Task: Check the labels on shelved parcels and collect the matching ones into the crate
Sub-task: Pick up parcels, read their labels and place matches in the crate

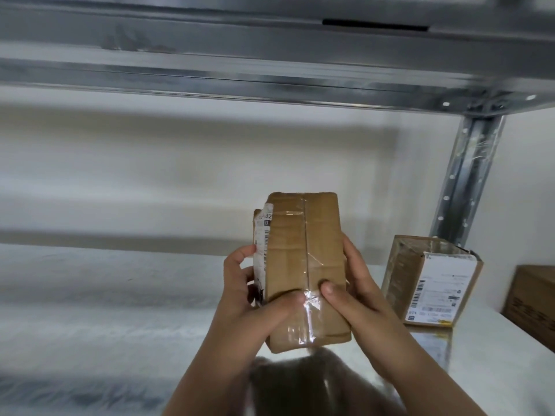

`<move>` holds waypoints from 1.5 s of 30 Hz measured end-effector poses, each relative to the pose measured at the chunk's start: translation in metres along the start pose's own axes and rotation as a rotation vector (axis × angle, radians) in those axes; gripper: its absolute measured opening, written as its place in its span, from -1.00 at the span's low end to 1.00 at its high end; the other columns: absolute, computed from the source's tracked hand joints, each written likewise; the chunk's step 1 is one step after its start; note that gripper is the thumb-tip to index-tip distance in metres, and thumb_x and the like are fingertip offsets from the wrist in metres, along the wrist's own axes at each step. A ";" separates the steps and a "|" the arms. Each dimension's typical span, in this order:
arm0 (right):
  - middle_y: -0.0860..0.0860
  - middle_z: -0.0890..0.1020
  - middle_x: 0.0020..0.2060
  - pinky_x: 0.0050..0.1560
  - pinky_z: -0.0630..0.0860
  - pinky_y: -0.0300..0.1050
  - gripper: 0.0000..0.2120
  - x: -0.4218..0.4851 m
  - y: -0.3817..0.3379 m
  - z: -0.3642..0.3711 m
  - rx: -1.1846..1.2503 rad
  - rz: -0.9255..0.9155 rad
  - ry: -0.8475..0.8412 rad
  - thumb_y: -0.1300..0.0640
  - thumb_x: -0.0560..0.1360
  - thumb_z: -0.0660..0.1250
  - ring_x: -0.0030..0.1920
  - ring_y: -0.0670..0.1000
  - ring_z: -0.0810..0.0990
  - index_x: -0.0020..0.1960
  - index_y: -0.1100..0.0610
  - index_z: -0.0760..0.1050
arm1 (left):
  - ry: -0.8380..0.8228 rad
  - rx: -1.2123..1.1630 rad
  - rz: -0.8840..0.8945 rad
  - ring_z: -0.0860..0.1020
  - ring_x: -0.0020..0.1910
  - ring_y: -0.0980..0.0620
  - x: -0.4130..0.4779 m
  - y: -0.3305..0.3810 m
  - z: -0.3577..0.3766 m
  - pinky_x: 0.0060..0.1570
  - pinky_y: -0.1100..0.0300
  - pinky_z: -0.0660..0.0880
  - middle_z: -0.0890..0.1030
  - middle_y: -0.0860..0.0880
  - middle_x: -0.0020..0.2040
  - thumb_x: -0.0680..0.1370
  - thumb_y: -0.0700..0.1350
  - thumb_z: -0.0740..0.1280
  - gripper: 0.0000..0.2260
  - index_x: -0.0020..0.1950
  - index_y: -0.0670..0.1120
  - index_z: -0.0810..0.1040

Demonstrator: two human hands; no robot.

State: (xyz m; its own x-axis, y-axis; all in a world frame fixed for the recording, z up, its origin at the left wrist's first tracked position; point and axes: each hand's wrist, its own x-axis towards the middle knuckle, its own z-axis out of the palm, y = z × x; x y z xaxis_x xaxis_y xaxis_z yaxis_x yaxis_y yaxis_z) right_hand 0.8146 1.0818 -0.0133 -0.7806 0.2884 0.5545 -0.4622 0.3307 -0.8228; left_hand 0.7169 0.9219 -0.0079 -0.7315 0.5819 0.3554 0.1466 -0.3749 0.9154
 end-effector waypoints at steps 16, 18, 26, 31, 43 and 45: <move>-0.20 0.62 0.31 0.11 0.64 -0.26 -0.13 0.000 -0.004 0.002 -0.027 0.093 0.074 -0.22 0.39 0.51 0.25 -0.19 0.66 0.59 -0.28 0.17 | -0.028 0.052 0.050 0.69 0.18 -0.01 0.001 -0.006 -0.003 -0.01 0.08 0.69 0.69 0.09 0.22 0.43 0.08 0.60 -0.42 0.39 0.26 0.47; -0.28 0.58 0.26 -0.01 0.60 -0.41 -0.22 0.001 -0.006 0.003 -0.037 0.124 0.149 -0.28 0.45 0.53 0.14 -0.33 0.63 0.55 -0.28 0.23 | 0.087 0.113 0.125 0.72 0.08 0.05 0.004 -0.008 -0.004 -0.13 0.19 0.66 0.72 0.11 0.15 0.55 -0.04 0.48 -0.62 0.34 0.18 0.56; -0.21 0.60 0.32 0.16 0.64 -0.16 -0.49 0.001 -0.002 0.001 -0.021 0.005 0.101 -0.09 0.44 0.46 0.30 -0.10 0.62 0.37 -0.27 0.49 | 0.128 0.025 0.085 0.71 -0.07 0.12 0.000 0.000 -0.001 -0.29 0.24 0.61 0.69 0.09 0.14 0.54 0.24 0.31 -0.69 0.27 0.27 0.55; -0.15 0.61 0.34 0.16 0.65 -0.11 -0.39 0.001 -0.001 0.004 0.078 0.055 -0.001 -0.11 0.39 0.47 0.29 -0.01 0.65 0.37 -0.47 0.41 | -0.033 0.031 0.072 0.65 0.23 0.05 -0.003 -0.007 -0.003 -0.04 0.17 0.66 0.61 0.11 0.30 0.25 0.22 0.56 -0.25 0.40 0.38 0.38; 0.08 0.72 0.17 0.13 0.66 -0.09 -0.21 0.004 0.000 0.005 0.127 0.088 0.029 -0.03 0.32 0.51 0.21 0.08 0.71 0.50 -0.23 0.31 | -0.071 0.126 0.141 0.65 0.24 0.01 0.000 -0.009 -0.002 0.16 -0.08 0.64 0.58 0.13 0.36 0.28 0.20 0.53 -0.25 0.43 0.43 0.34; 0.04 0.71 0.16 0.12 0.66 -0.10 -0.19 0.004 0.000 0.005 0.101 0.103 0.050 -0.08 0.31 0.51 0.22 0.07 0.71 0.51 -0.26 0.30 | -0.092 0.116 0.141 0.64 0.27 0.00 0.001 -0.008 -0.001 0.21 -0.09 0.62 0.58 0.12 0.38 0.32 0.21 0.52 -0.24 0.49 0.36 0.33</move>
State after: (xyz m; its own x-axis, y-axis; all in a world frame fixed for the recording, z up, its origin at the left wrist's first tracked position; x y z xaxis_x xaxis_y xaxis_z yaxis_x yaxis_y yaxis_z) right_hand 0.8095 1.0787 -0.0116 -0.8054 0.3610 0.4701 -0.4230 0.2055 -0.8825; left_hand 0.7142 0.9243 -0.0154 -0.6353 0.5949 0.4924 0.3228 -0.3748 0.8691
